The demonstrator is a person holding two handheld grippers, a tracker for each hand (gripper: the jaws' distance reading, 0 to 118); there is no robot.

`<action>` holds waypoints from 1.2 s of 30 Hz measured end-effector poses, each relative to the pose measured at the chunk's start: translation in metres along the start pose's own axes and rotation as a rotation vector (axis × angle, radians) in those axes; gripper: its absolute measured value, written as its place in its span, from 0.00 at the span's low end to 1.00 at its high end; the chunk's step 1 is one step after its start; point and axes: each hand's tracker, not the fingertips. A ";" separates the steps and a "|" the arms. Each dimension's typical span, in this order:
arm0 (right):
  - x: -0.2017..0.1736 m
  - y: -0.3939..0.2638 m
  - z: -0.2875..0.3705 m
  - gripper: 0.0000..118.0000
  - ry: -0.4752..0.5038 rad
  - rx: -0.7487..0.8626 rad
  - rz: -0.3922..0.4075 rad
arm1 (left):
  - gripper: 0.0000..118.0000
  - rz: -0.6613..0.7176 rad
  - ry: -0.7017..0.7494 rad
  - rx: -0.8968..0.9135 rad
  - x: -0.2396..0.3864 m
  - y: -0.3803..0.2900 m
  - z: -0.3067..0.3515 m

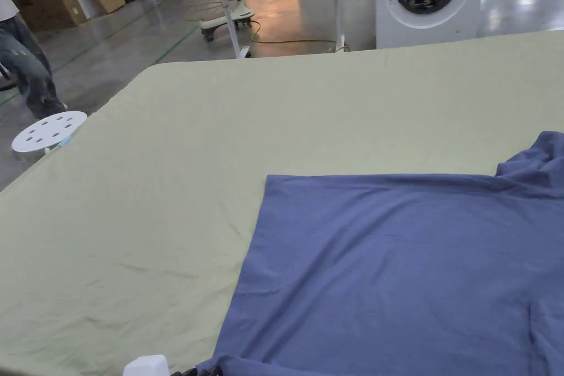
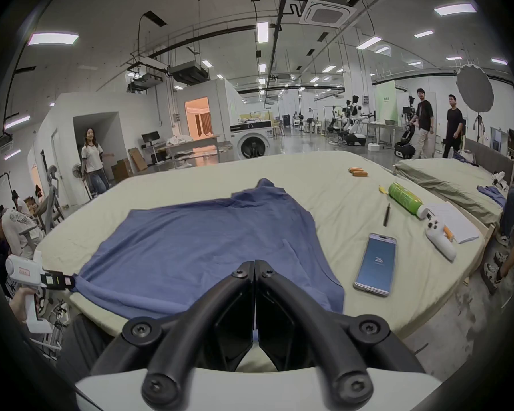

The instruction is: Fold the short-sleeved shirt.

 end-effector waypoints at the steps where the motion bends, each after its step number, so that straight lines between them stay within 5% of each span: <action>1: 0.003 -0.002 0.002 0.00 -0.020 -0.015 0.013 | 0.19 0.000 -0.005 -0.016 0.000 0.001 -0.004; 10: 0.043 -0.012 0.007 0.01 -0.120 -0.068 -0.067 | 0.06 -0.102 0.023 -0.072 0.017 0.001 -0.013; 13: 0.059 -0.024 -0.003 0.53 -0.150 -0.103 -0.103 | 0.06 -0.172 0.066 -0.074 0.025 -0.001 -0.015; 14: 0.068 -0.030 -0.009 0.54 -0.152 -0.129 -0.137 | 0.06 -0.164 0.060 -0.075 0.026 -0.001 -0.016; 19: 0.100 -0.065 -0.047 0.52 -0.094 -0.231 -0.409 | 0.06 -0.159 0.061 -0.063 0.023 -0.004 -0.015; 25: 0.083 -0.074 -0.066 0.43 -0.084 -0.276 -0.198 | 0.06 -0.146 0.063 -0.068 0.022 -0.004 -0.015; 28: 0.077 -0.076 -0.074 0.13 -0.109 -0.293 -0.122 | 0.06 -0.137 0.056 -0.068 0.021 -0.004 -0.014; 36: 0.077 -0.063 -0.062 0.05 -0.083 -0.234 -0.153 | 0.04 -0.083 0.035 -0.028 0.026 0.003 0.001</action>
